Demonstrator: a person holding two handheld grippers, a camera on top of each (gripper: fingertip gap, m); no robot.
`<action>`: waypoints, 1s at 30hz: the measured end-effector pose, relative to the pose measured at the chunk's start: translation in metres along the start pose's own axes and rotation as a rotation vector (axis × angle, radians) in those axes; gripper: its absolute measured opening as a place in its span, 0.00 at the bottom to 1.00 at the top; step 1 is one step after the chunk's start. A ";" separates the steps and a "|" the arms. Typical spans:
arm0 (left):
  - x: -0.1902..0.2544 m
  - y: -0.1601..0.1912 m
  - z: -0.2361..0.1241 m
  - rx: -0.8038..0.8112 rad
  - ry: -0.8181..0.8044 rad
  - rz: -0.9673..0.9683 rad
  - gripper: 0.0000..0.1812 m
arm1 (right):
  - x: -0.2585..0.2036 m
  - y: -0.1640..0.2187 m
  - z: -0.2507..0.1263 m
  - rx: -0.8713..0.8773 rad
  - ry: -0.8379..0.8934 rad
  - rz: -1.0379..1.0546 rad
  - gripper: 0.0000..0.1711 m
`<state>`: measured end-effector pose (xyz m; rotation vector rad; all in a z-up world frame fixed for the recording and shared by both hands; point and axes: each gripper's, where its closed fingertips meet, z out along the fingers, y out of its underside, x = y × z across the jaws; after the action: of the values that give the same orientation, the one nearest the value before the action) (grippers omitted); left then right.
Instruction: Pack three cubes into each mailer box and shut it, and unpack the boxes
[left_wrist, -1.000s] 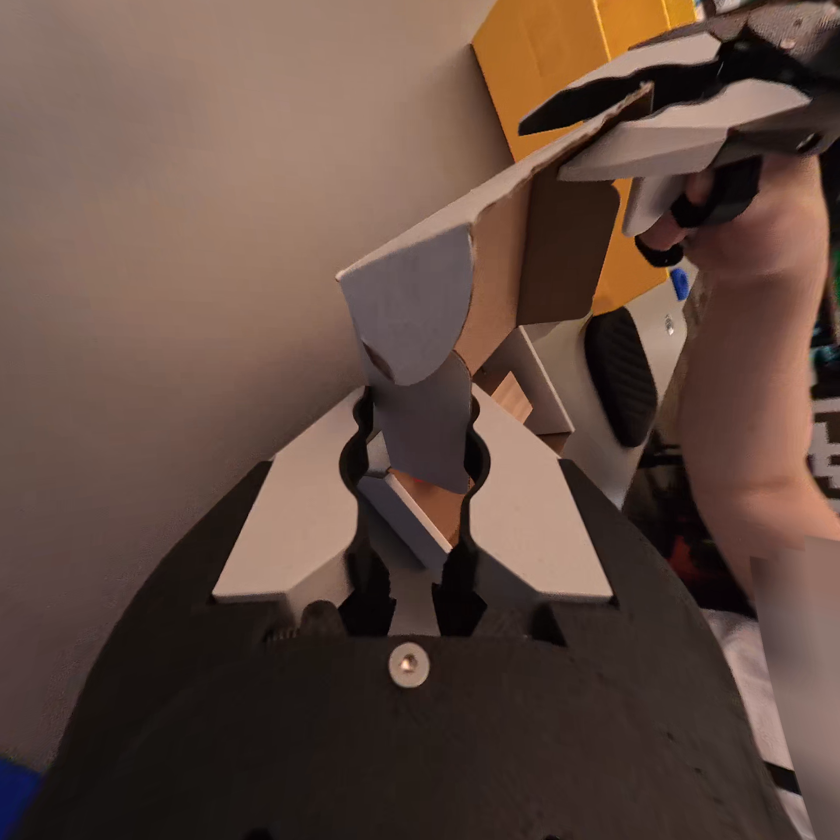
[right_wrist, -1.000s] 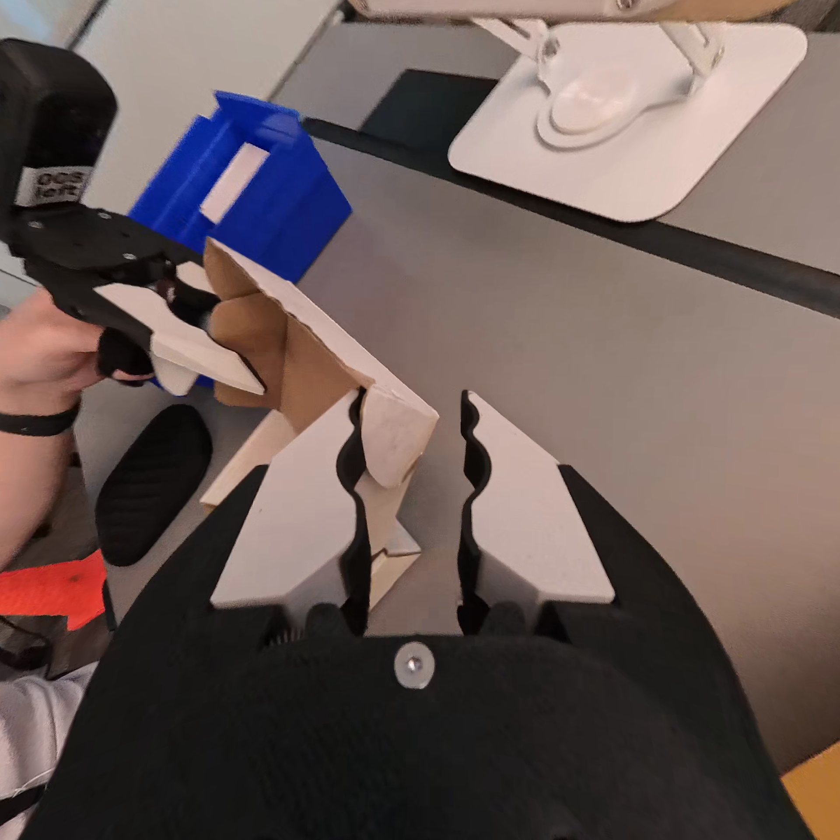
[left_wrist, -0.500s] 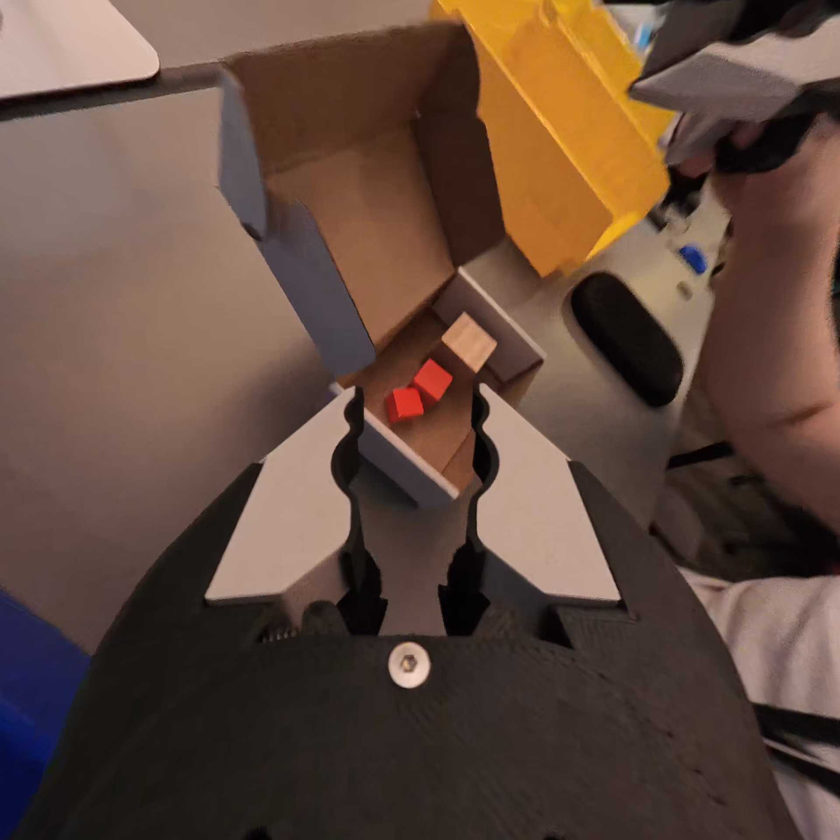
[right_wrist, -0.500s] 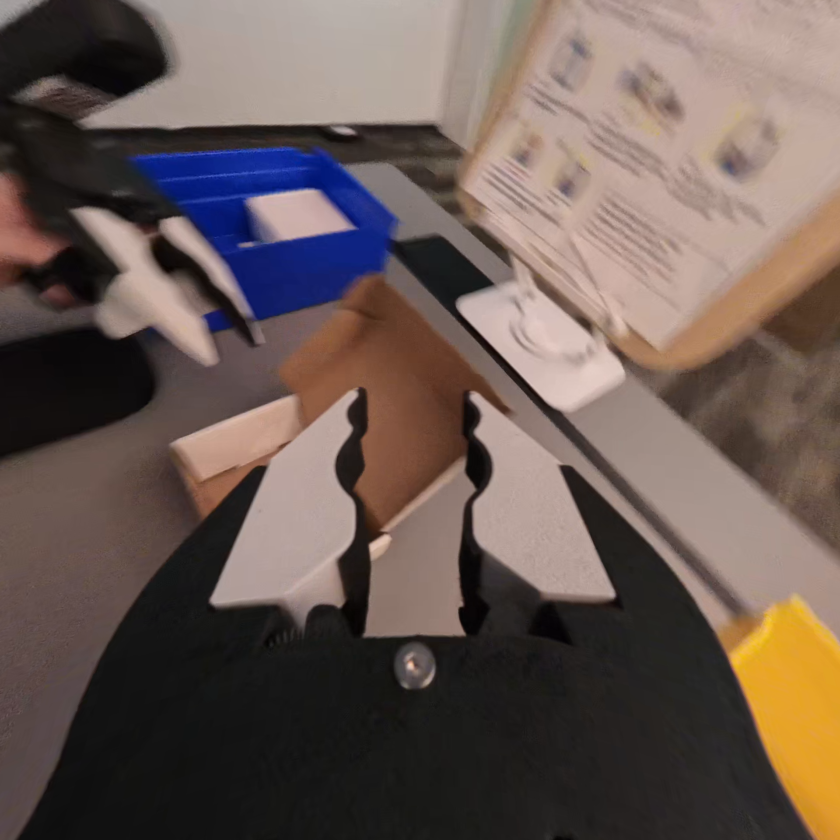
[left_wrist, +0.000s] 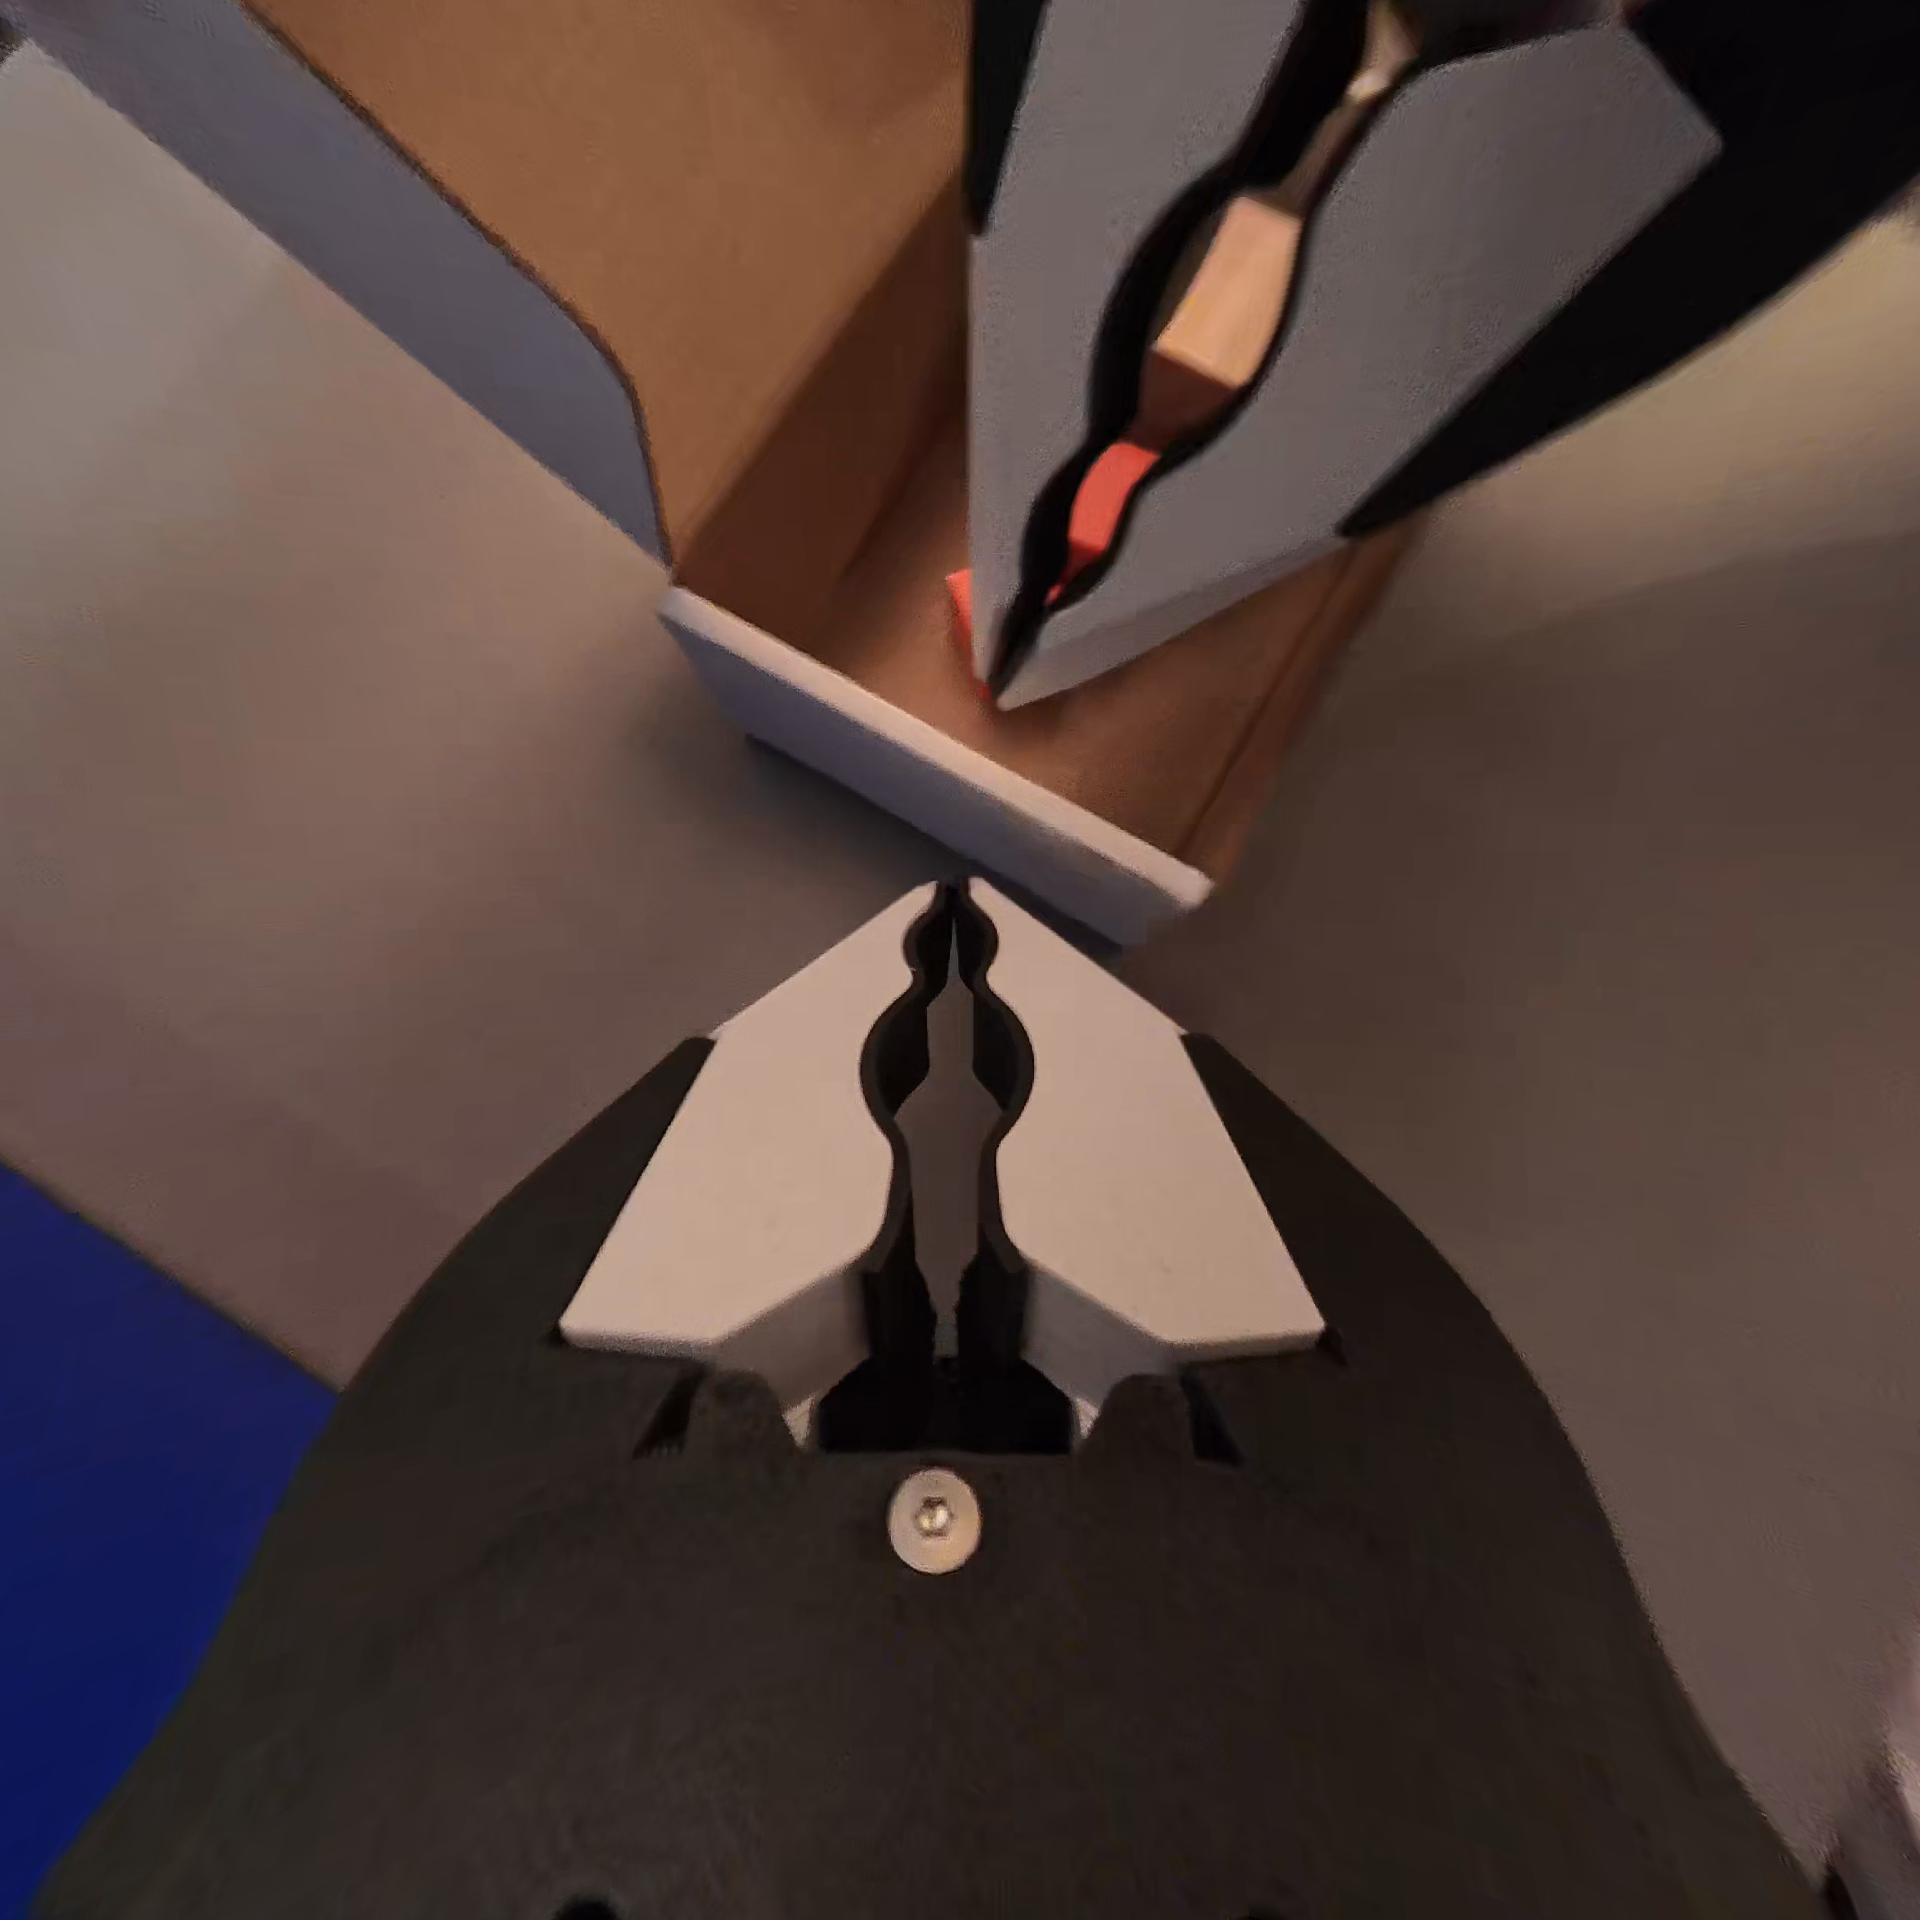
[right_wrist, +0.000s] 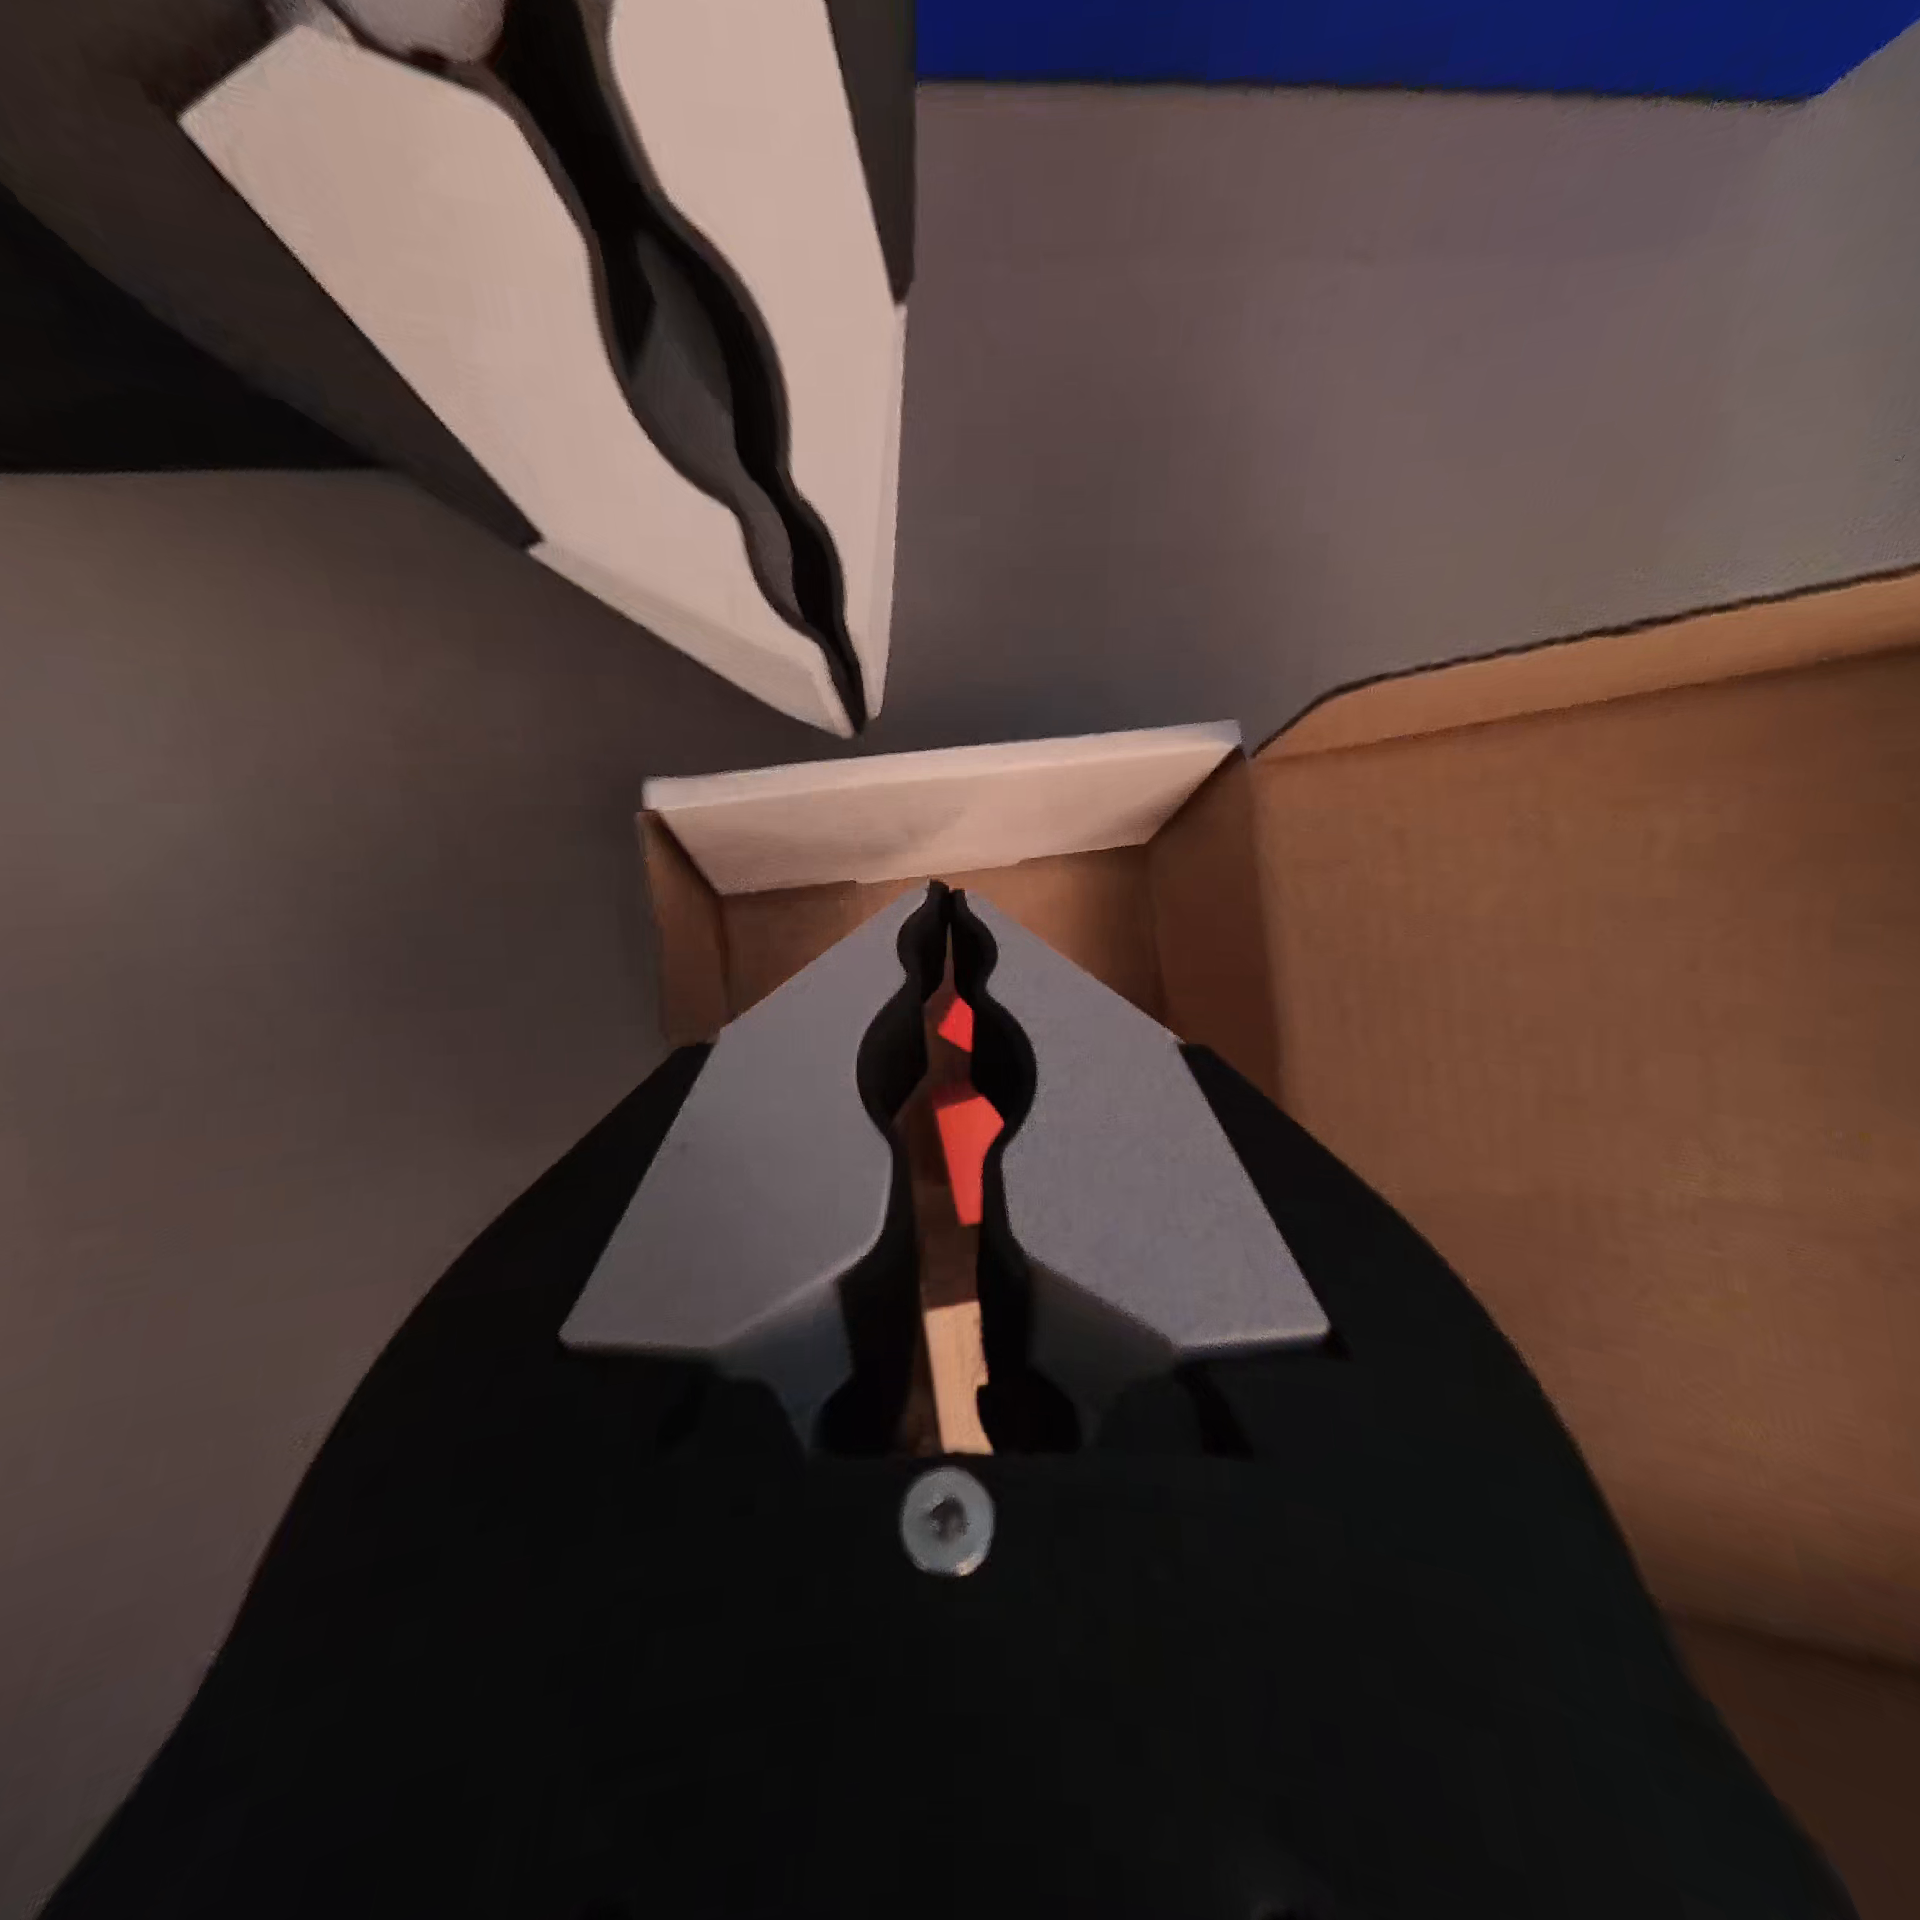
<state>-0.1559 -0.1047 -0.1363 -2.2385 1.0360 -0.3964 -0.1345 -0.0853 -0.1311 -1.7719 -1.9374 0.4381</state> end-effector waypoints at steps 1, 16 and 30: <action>-0.005 0.002 0.005 -0.020 -0.023 -0.004 0.00 | 0.003 0.003 0.005 -0.021 0.019 -0.010 0.00; -0.016 -0.003 0.031 0.033 0.048 -0.085 0.00 | 0.008 0.013 0.032 -0.067 0.065 -0.074 0.00; -0.016 -0.005 0.032 0.048 0.016 -0.067 0.00 | 0.007 0.007 0.036 -0.096 0.092 -0.101 0.00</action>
<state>-0.1472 -0.0765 -0.1576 -2.2350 0.9513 -0.4642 -0.1486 -0.0750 -0.1643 -1.7117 -2.0019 0.2286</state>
